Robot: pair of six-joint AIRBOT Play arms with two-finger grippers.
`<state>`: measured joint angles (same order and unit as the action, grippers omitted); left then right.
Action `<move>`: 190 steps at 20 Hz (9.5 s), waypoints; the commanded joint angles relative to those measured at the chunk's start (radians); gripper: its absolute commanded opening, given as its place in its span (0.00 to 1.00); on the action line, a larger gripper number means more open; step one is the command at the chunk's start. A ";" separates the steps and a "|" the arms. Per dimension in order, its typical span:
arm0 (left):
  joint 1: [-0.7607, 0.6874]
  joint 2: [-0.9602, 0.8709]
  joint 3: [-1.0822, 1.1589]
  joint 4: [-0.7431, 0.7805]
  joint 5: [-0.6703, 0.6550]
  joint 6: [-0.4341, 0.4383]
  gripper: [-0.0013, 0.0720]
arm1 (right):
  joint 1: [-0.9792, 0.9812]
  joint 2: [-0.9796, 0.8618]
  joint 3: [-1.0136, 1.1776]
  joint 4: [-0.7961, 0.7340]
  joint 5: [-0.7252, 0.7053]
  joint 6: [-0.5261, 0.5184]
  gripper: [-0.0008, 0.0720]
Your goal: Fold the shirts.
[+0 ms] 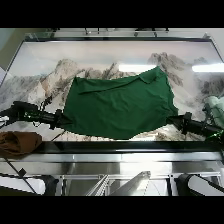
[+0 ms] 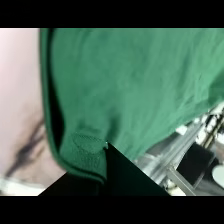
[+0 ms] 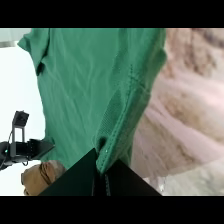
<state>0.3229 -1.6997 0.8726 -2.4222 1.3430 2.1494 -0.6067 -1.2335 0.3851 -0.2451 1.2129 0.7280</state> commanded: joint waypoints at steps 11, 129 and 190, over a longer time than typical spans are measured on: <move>0.043 0.742 0.568 -0.576 0.467 0.327 0.05 | -0.074 0.654 0.257 1.033 0.561 -0.089 0.05; 0.008 0.100 0.146 0.230 0.309 -0.132 0.05 | -0.210 -0.013 0.124 -0.401 0.272 0.340 0.05; -0.732 -0.147 0.647 -0.029 -0.407 -0.290 0.05 | 0.101 -0.481 0.914 -0.390 0.322 0.301 0.05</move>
<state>-0.2562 -1.8458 1.5478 -2.4458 1.2209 1.8523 -0.4755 -1.7325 1.2449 -0.6235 1.4063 1.0039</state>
